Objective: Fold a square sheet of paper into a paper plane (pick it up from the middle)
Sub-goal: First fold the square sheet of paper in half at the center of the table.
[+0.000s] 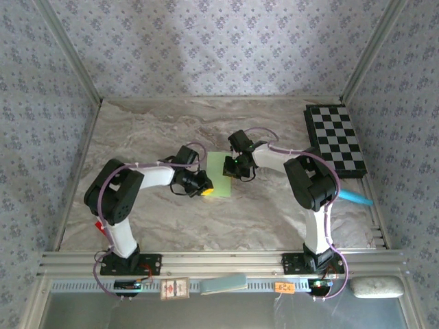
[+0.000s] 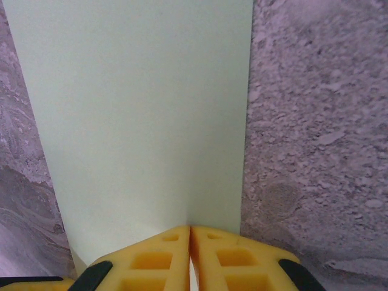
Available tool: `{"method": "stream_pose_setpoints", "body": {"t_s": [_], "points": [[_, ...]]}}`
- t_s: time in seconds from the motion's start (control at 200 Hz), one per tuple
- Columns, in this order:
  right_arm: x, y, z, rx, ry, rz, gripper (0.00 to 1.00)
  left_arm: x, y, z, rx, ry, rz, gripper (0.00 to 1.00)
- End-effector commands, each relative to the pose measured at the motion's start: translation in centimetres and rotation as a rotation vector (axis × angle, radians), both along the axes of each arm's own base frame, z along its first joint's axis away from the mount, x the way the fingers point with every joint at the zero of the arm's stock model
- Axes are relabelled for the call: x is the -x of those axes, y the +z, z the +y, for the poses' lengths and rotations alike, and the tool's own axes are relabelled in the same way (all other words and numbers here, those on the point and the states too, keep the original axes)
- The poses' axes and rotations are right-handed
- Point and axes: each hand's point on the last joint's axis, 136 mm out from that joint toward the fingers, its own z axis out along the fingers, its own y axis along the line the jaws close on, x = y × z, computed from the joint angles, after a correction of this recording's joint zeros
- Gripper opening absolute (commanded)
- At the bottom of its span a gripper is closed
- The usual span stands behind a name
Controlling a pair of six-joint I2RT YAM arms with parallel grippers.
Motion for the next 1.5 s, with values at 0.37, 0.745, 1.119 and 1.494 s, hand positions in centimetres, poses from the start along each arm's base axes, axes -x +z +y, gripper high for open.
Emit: {"method": "stream_pose_setpoints", "body": {"t_s": [0.37, 0.745, 1.119, 1.494], "points": [[3.4, -6.1, -6.9, 0.295, -0.003, 0.13, 0.14, 1.8, 3.8, 5.0, -0.123, 0.047, -0.051, 0.12], [-2.1, 6.0, 1.5, -0.054, 0.2, -0.162, 0.27, -4.4, 7.9, 1.5, 0.055, 0.099, -0.197, 0.32], [-1.8, 9.5, -2.9, -0.027, 0.023, -0.272, 0.43, -9.2, 6.2, -0.9, 0.094, 0.083, -0.224, 0.31], [-0.4, 8.6, -5.3, -0.152, -0.084, -0.29, 0.77, -11.5, 3.9, -1.8, 0.086, 0.116, -0.199, 0.27]]}}
